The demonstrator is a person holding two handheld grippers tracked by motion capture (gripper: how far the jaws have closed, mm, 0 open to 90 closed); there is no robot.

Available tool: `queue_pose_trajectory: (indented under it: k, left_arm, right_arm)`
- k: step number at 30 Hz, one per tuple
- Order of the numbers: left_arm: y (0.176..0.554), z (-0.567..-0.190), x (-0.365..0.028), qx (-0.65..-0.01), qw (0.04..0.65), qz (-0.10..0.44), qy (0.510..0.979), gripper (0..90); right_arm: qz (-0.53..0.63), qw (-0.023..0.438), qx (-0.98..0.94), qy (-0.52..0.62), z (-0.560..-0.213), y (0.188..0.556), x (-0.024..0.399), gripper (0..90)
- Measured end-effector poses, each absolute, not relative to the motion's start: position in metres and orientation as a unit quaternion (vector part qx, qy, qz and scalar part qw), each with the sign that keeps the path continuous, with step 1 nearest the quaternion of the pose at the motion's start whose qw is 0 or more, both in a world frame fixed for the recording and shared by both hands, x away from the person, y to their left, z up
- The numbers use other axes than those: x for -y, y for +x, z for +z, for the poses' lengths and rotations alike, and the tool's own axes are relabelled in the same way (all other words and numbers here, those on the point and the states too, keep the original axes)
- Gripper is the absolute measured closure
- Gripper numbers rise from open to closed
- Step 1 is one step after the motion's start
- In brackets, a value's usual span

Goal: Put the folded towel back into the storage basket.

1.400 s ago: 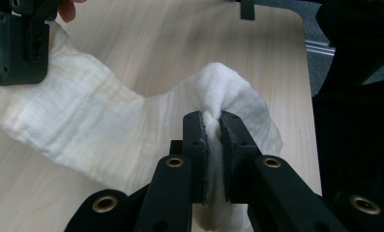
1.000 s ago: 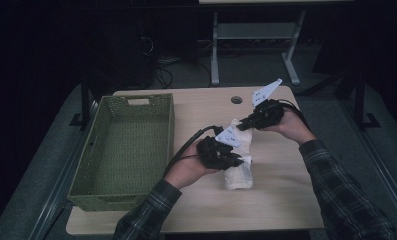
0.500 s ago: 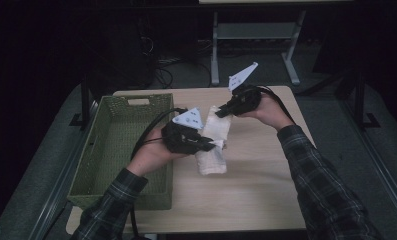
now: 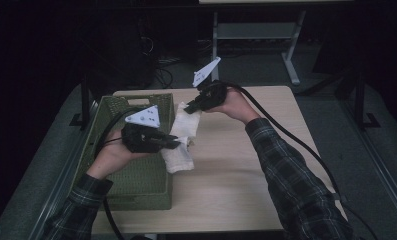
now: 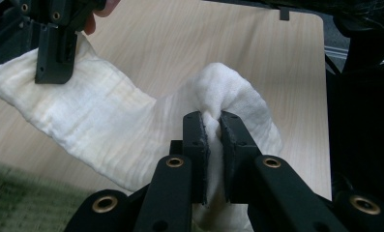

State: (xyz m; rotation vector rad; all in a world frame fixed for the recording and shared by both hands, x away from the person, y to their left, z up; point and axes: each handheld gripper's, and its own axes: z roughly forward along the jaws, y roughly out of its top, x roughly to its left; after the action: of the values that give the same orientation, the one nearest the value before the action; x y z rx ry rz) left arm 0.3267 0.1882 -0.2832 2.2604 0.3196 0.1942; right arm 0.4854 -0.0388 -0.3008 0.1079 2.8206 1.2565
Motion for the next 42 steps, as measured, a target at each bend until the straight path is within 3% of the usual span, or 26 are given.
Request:
queue_pose_trajectory:
  k: [25,36,42]
  left_arm:
    - [0.309,-0.296,-0.258,-0.161,0.396,0.086,0.9,81.9]
    - [0.306,-0.318,-0.263,-0.162,0.383,0.062,0.907,81.1]
    - [0.311,-0.32,-0.259,-0.168,0.392,0.075,0.901,56.8]
  right_arm:
    - [0.398,0.018,-0.917,0.003,-0.311,0.486,-0.057,83.4]
    - [0.391,0.005,-0.92,-0.004,-0.327,0.482,-0.077,83.4]
    - [0.384,0.009,-0.923,-0.004,-0.331,0.485,-0.078,83.4]
